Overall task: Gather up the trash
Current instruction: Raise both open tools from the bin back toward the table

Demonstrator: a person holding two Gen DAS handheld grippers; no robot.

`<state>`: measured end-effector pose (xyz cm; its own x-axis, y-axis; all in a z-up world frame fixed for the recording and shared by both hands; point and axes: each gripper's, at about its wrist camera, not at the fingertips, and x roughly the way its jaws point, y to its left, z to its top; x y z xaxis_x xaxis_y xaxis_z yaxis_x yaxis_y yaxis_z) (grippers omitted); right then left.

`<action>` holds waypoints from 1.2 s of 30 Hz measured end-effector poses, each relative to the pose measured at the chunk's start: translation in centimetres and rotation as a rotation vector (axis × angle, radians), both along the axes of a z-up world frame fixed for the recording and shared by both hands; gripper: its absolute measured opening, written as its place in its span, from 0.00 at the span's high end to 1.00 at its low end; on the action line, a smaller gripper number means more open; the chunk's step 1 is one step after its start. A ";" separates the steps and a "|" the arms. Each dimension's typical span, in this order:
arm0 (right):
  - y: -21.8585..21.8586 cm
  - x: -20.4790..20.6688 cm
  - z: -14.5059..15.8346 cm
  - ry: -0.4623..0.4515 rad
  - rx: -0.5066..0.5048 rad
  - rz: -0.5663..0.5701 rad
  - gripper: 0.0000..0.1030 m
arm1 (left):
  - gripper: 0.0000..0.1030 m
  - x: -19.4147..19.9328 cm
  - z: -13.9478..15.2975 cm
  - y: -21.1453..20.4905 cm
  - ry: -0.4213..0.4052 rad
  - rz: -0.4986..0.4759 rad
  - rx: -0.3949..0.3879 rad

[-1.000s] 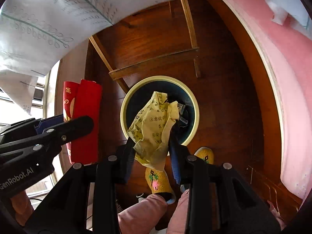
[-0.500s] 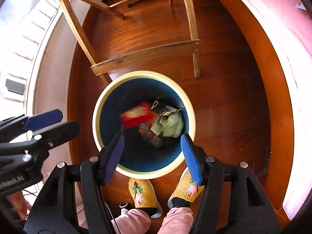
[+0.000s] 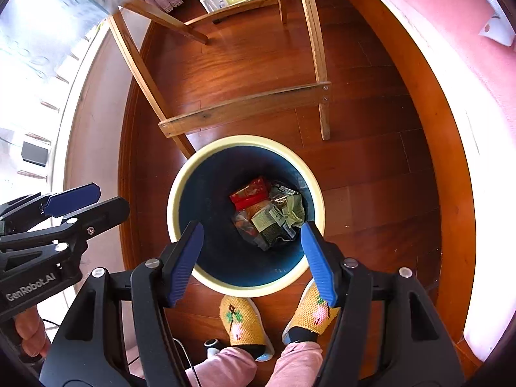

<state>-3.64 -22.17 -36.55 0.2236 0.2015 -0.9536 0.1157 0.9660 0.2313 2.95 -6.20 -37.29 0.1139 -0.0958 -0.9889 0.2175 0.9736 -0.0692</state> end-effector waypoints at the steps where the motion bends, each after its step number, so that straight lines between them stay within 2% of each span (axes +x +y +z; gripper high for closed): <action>1: 0.0 0.0 0.6 0.003 0.006 -0.008 0.41 | 0.52 0.0 0.6 0.0 -0.003 0.000 0.009; 5: 0.2 -0.5 4.0 0.000 0.029 -0.035 0.41 | 0.52 -0.4 4.0 0.3 -0.034 -0.008 0.044; 11: 1.3 -1.1 10.5 -0.025 -0.001 -0.033 0.41 | 0.52 -0.6 9.8 1.5 -0.064 0.002 0.075; 22: 1.5 -1.8 25.0 -0.153 -0.056 -0.046 0.42 | 0.52 -0.5 24.2 2.8 -0.268 -0.065 0.138; 31: 1.6 -2.8 35.4 -0.287 -0.095 -0.031 0.41 | 0.52 0.4 35.5 5.0 -0.423 -0.039 0.091; 36: 1.7 -2.9 40.2 -0.364 -0.119 -0.022 0.41 | 0.52 0.7 41.0 4.6 -0.523 -0.069 0.082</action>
<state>-6.58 -20.44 3.62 0.5547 0.0851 -0.8277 0.0681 0.9868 0.1471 3.69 -1.59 3.70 0.5895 -0.0449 -0.8065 0.2666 0.9533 0.1417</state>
